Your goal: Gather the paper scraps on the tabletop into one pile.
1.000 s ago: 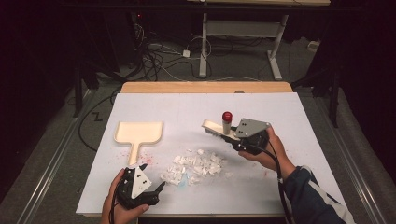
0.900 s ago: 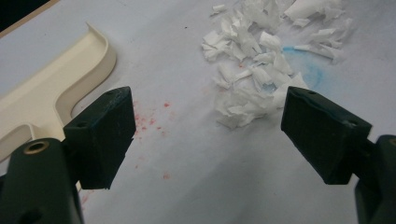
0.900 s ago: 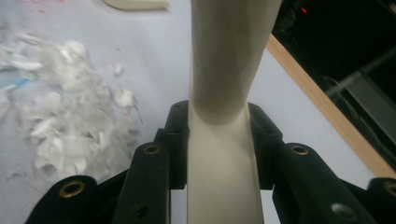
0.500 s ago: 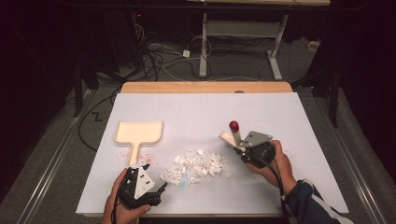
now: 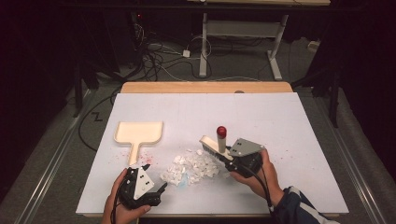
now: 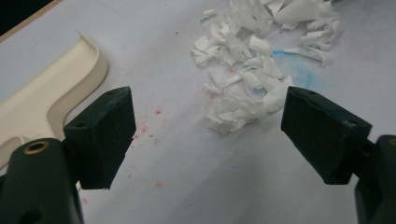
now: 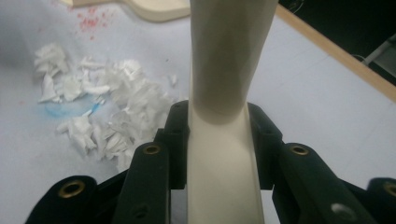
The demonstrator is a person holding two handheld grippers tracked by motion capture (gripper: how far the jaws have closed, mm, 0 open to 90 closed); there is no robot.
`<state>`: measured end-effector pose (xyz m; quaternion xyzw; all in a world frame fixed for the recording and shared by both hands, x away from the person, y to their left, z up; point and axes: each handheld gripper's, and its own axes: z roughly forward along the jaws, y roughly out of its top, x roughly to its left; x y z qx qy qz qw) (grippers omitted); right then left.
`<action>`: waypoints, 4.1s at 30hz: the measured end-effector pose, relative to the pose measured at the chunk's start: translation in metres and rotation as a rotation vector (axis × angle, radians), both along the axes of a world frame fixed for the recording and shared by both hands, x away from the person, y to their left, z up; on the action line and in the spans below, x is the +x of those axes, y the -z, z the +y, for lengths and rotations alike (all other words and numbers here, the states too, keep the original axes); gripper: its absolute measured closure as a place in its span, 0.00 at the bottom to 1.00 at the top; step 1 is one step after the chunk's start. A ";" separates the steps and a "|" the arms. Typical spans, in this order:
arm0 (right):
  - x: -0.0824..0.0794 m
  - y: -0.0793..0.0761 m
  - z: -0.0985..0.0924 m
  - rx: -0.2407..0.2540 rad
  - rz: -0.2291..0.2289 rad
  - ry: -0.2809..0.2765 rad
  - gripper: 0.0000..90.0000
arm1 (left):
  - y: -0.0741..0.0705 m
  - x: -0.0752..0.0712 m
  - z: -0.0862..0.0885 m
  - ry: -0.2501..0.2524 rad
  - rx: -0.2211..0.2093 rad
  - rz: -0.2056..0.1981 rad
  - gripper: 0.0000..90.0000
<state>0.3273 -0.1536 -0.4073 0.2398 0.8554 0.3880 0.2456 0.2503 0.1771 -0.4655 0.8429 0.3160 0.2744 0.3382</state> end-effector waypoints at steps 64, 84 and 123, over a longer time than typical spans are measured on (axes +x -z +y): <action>-0.034 0.006 0.041 0.176 0.262 -0.335 0.76 | -0.022 -0.005 0.027 -0.173 -0.098 -0.142 0.17; -0.032 0.031 0.121 0.143 0.215 -0.228 0.75 | -0.028 -0.005 0.052 -0.240 -0.237 -0.164 0.17; -0.023 -0.036 -0.034 0.206 0.113 -0.128 0.75 | -0.009 -0.002 0.009 -0.044 -0.047 -0.051 0.17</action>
